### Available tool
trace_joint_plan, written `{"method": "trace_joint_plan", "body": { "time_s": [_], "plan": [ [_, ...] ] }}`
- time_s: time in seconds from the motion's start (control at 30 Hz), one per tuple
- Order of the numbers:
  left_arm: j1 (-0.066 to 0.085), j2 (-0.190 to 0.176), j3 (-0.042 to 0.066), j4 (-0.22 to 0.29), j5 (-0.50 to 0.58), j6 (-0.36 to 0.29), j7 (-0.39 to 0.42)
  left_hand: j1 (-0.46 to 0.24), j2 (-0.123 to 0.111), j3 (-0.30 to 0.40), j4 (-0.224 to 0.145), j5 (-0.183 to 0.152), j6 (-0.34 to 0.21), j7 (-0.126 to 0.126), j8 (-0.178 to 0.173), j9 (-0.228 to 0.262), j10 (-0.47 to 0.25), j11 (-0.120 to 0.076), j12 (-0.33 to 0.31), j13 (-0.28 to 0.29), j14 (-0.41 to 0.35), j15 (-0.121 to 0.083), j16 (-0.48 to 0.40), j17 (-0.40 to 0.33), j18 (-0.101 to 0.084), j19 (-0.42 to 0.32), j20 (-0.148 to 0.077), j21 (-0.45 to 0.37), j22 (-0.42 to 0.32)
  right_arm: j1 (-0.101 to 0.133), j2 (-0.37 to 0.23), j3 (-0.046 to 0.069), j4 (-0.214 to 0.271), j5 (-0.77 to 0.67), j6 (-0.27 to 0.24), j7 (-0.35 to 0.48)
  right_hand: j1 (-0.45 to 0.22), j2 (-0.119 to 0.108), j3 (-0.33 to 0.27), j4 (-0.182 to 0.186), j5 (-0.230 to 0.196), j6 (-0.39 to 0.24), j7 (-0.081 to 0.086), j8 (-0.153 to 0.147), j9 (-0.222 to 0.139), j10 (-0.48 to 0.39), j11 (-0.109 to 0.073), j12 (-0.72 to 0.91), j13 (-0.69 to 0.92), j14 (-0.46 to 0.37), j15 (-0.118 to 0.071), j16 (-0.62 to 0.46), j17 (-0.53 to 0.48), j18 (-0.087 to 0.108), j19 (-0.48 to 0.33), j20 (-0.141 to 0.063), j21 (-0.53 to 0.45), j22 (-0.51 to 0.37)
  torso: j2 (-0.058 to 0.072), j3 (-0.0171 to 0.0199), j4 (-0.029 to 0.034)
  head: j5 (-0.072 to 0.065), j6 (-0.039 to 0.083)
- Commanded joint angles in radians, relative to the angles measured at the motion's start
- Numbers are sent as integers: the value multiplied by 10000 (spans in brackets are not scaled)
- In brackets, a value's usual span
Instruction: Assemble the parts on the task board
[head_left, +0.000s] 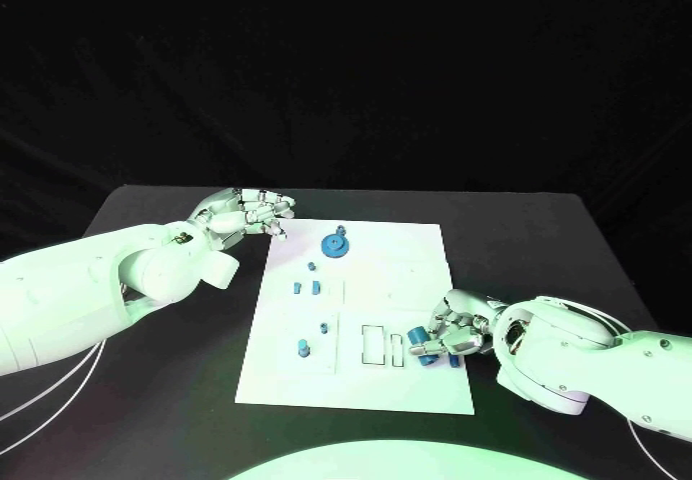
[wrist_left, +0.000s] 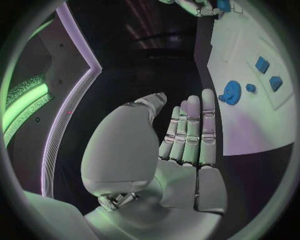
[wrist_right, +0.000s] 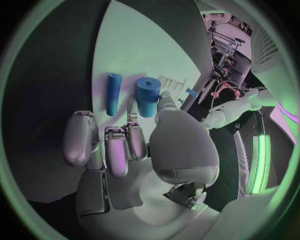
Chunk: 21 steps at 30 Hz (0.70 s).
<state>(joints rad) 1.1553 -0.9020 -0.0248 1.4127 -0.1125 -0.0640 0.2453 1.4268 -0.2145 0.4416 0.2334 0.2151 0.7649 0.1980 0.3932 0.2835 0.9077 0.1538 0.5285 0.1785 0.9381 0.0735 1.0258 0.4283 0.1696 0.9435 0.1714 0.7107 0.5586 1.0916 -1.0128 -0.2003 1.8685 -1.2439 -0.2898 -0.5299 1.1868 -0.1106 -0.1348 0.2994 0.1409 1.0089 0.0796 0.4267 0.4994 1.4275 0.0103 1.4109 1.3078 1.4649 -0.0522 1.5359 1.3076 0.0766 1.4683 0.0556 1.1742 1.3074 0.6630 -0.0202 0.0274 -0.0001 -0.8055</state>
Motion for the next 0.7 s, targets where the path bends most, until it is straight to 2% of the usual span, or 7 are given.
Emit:
{"method": "trace_joint_plan", "body": {
  "time_s": [0.03,0.13,0.23,0.43,0.6,0.7],
  "plan": [
    [3,-1,0,30,-23,232,-4,-76,-12,0,38,0,-85,254,27,-11,-68,-31,31,-16,-19,72,5,-16,132,79,6,-50,-17,-107,52,-66,-58,-236,81,-155,323,88,32,-67,32,-61,-55,114,-65,33,-95,-56,266,840,-102,12,1506,-74,42,-88,-16,1707,-2,-4,-3,4,23],
    [3,-9,-6,36,-22,239,-7,-76,-12,0,38,0,-85,254,27,-11,-68,-31,31,-16,-19,72,5,-16,132,79,6,-50,-17,-120,68,-66,-47,-197,57,-159,845,254,80,-114,3,-149,-63,220,-25,46,-107,-67,302,840,-117,10,1504,-80,52,-110,0,1715,-1,0,-16,12,29],
    [3,-14,-9,41,-22,243,-11,-76,-12,0,38,0,-85,254,27,-11,-68,-31,31,-16,-19,72,5,-16,132,79,6,-50,-17,-126,68,-67,-24,-85,-49,-158,1115,308,64,-132,-2,-182,-65,276,-9,60,-110,-66,333,844,-120,14,1522,-87,63,-115,28,1724,4,4,-13,23,29],
    [2,-13,-14,21,-22,250,-21,-70,-14,-1,41,1,-87,253,30,-12,-70,-32,33,-16,-20,71,6,-16,133,82,6,-56,-22,-114,18,-65,95,763,-259,-113,1248,514,34,-90,-8,-181,-70,341,0,80,-117,-69,362,858,-128,35,1591,-95,80,-123,71,1737,-2,11,-23,24,44],
    [2,1,-19,-6,-22,246,-24,-70,-14,-1,41,1,-87,253,30,-12,-70,-32,33,-16,-20,71,6,-16,133,82,6,-56,-22,56,-17,-62,253,1514,-302,-54,1105,691,-79,-72,-18,-167,-79,380,-4,119,-124,-47,417,865,-131,47,1628,-103,97,-127,117,1749,-9,9,-20,17,60],
    [2,-1,-21,-10,-23,238,-30,-70,-14,-1,41,1,-87,253,30,-12,-70,-32,33,-16,-20,71,6,-16,133,82,6,-56,-22,274,-46,-59,371,1860,-250,-3,1038,778,-130,-70,-17,-179,-78,384,-12,89,-124,-96,367,859,-132,37,1599,-91,80,-128,44,1733,-1,9,-17,12,70]
  ]
}}
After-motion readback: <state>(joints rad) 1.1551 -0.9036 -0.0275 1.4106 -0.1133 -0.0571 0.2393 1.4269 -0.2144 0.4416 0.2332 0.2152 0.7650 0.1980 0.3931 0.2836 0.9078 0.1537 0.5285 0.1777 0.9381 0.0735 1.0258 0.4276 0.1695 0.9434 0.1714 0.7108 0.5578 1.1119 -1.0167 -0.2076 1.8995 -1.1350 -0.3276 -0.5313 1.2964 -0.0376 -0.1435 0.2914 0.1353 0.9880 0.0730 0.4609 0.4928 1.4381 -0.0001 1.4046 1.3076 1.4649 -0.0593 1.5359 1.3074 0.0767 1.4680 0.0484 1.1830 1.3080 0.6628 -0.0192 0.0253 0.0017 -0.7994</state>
